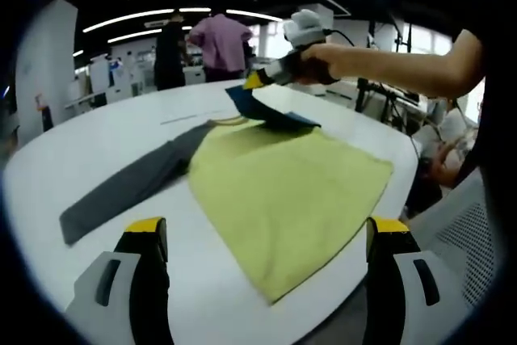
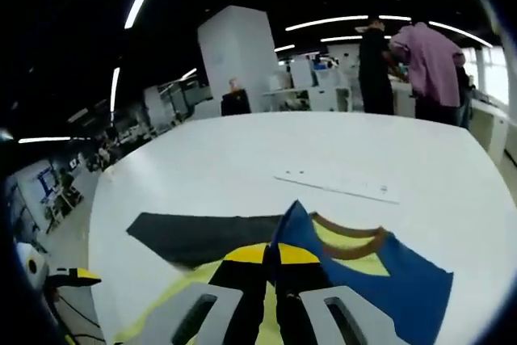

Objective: Fold the garment on the visible template until the final outline fits inside the template.

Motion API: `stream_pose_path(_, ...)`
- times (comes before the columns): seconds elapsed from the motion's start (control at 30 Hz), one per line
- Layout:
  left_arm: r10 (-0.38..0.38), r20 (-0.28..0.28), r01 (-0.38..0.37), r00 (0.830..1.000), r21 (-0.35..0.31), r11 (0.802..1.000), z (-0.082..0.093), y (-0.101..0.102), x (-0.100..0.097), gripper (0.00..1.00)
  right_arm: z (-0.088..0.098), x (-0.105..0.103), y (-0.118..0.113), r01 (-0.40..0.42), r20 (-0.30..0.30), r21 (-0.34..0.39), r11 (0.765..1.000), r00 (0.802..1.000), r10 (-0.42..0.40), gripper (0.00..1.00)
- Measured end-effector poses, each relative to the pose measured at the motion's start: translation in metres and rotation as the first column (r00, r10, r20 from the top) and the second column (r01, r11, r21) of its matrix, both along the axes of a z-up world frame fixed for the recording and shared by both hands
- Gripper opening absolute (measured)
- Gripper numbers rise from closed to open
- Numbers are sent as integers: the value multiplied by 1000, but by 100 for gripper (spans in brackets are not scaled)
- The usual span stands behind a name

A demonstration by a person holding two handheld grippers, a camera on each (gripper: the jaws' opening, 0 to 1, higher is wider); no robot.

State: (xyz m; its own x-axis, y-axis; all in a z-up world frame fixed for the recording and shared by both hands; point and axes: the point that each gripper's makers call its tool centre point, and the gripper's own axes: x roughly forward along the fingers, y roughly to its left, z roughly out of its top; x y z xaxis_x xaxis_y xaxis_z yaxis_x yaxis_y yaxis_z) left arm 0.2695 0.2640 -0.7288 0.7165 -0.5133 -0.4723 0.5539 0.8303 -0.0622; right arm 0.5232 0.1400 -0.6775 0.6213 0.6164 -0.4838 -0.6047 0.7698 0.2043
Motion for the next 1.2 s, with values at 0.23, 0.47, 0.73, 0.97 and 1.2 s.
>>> stream_pose_path(0.23, 8, 1, -8, 1000, 4, 1000, 3, -3, -1, 99, -1, -2, 16, -33, 1, -5, 999, 999, 33, 0)
stream_pose_path(0.47, 16, -2, -15, 1000, 5, 1000, 5, -4, -3, 99, -5, -7, 34, -82, 0, -13, 997, 997, 82, 0)
stream_pose_path(0.73, 25, -4, -25, 1000, 3, 1000, 3, -1, -3, 99, -15, -19, 54, -133, -18, -19, 991, 991, 133, 0)
stream_pose_path(0.97, 27, -5, -27, 1000, 4, 1000, 2, 0, -4, 99, -27, -29, 67, -180, -31, -25, 983, 983, 179, 0)
stream_pose_path(1.2, 29, -1, -29, 1000, -10, 1000, 2, 1, -4, 99, -54, -34, 72, -201, -38, -79, 976, 979, 199, 0)
